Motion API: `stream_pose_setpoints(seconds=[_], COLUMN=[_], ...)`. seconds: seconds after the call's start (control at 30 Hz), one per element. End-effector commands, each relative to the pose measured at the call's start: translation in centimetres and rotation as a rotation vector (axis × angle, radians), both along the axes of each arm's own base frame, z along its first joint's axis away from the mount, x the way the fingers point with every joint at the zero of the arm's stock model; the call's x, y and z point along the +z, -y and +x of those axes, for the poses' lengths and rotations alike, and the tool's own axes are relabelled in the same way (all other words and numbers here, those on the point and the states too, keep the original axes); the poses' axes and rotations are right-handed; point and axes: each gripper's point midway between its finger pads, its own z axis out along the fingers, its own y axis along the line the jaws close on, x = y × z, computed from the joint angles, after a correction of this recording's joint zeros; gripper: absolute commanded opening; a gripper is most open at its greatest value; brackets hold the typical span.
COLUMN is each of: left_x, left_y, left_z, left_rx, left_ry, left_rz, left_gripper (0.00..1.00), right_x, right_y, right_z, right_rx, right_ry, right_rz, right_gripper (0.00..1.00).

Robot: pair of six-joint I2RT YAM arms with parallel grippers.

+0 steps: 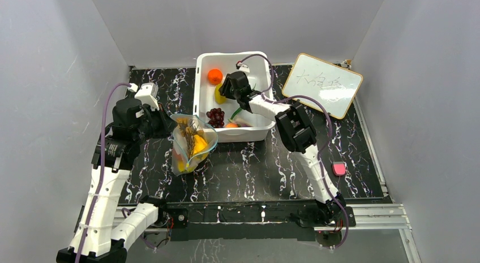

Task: Place the food in the zip-top bag and seal the zipper
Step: Pick up the fake fruit from the bin.

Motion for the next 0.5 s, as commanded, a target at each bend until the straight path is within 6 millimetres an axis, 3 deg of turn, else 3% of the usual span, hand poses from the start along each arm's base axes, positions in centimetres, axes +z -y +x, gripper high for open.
stream_pose_setpoints(seconds=[0.0, 0.2, 0.47], left_x=[2.6, 2.2, 1.8], left_y=[0.5, 1.1, 1.4], left_z=[0.2, 0.4, 0.7], left_rx=[-0.014, -0.026, -0.029], left_ry=[0.084, 0.075, 0.072], left_rz=[-0.039, -0.069, -0.088], left_gripper=[0.00, 0.00, 0.00], right_x=[6.1, 8.1, 12.4], right_y=[1.5, 3.5, 5.3], right_z=[-0.1, -1.5, -4.8], right_rx=[0.025, 0.028, 0.068], right_ry=[0.098, 0.114, 0.154], right_rz=[0.015, 0.001, -0.017], right_gripper=[0.20, 0.19, 0.18])
